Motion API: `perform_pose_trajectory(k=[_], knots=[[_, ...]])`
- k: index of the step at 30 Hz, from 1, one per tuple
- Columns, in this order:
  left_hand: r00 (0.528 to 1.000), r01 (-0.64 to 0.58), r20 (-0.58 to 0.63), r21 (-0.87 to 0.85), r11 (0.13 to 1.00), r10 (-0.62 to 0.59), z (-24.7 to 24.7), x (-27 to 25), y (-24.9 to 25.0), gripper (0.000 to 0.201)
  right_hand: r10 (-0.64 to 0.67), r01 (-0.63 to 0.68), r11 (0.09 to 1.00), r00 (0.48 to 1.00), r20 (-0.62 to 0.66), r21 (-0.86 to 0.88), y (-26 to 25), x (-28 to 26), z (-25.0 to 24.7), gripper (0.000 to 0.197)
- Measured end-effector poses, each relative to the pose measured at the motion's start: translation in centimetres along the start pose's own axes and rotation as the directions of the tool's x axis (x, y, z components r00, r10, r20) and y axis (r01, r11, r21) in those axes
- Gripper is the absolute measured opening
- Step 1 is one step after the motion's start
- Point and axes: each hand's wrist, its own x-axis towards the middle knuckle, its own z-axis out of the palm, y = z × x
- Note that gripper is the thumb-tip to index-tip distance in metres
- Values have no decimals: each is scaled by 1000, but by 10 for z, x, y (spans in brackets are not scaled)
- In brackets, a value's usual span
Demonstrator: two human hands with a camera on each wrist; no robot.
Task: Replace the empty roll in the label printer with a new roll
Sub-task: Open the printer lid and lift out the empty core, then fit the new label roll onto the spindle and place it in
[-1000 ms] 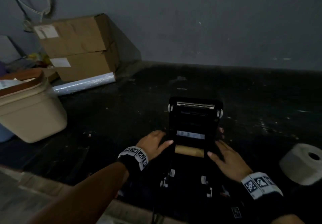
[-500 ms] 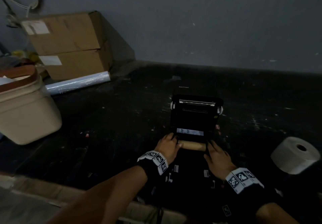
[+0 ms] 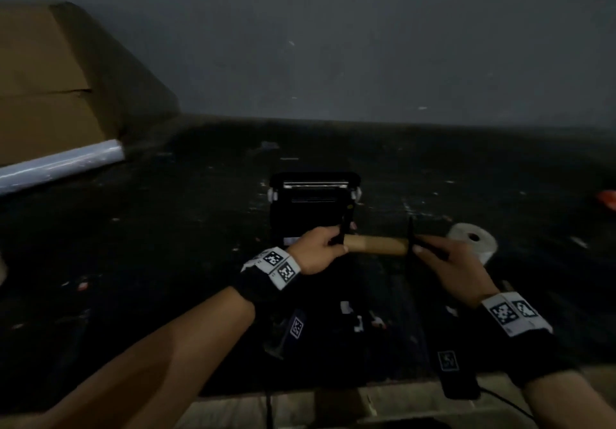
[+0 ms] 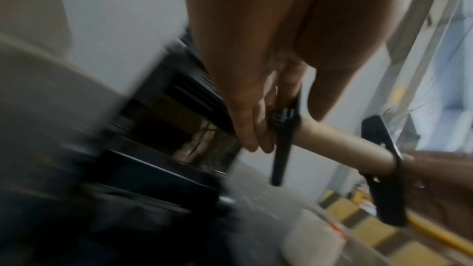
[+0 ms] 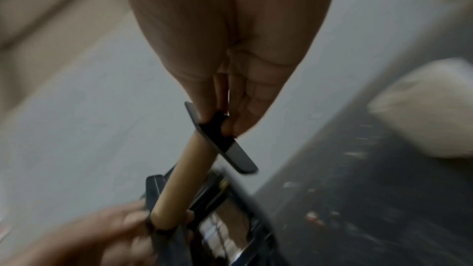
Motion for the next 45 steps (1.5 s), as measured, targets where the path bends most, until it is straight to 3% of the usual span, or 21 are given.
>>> perform_pose_trajectory(k=[3, 6, 12, 15, 20, 23, 25, 27, 30, 36, 42, 45], knots=[[990, -95, 90, -128, 987, 107, 26, 10, 18, 30, 157, -132, 965, 983, -99, 225, 26, -15, -23, 14], [983, -59, 147, -306, 950, 109, 49, 19, 31, 19, 287, -210, 887, 949, -134, 412, 51, -20, -38, 18], [982, 42, 182, -442, 896, 44, 79, 47, 46, 18, 323, -202, 786, 940, -110, 585, 84, -9, -53, 19], [990, 80, 143, -485, 871, -11, 95, 67, 52, 27, 316, -208, 760, 946, -70, 615, 103, 6, -67, 17], [980, 138, -31, -613, 778, -199, 123, 98, 55, 33, 319, -212, 775, 945, -78, 595, 140, 29, -97, 27], [936, 215, -145, -486, 847, -321, 137, 112, 46, 28, 347, -246, 753, 937, -50, 611, 162, 41, -107, 27], [901, 340, -205, -211, 917, -381, 146, 122, 34, 38, 341, -263, 742, 940, -9, 617, 172, 50, -107, 28], [884, 424, -260, 95, 900, -389, 159, 125, 25, 45, 330, -281, 732, 943, 39, 621, 179, 56, -104, 28], [890, 442, -268, 302, 845, -369, 182, 128, 17, 44, 334, -316, 677, 937, 105, 665, 184, 62, -101, 22], [851, 523, -258, 342, 781, -457, 205, 124, -3, 47, 298, -359, 610, 930, 216, 707, 197, 66, -100, 17], [847, 532, -239, 368, 763, -475, 208, 114, -19, 57, 289, -372, 622, 927, 239, 689, 197, 60, -96, 18], [875, 482, -240, 344, 805, -421, 207, 108, -18, 52, 293, -382, 631, 923, 249, 675, 196, 56, -94, 18]])
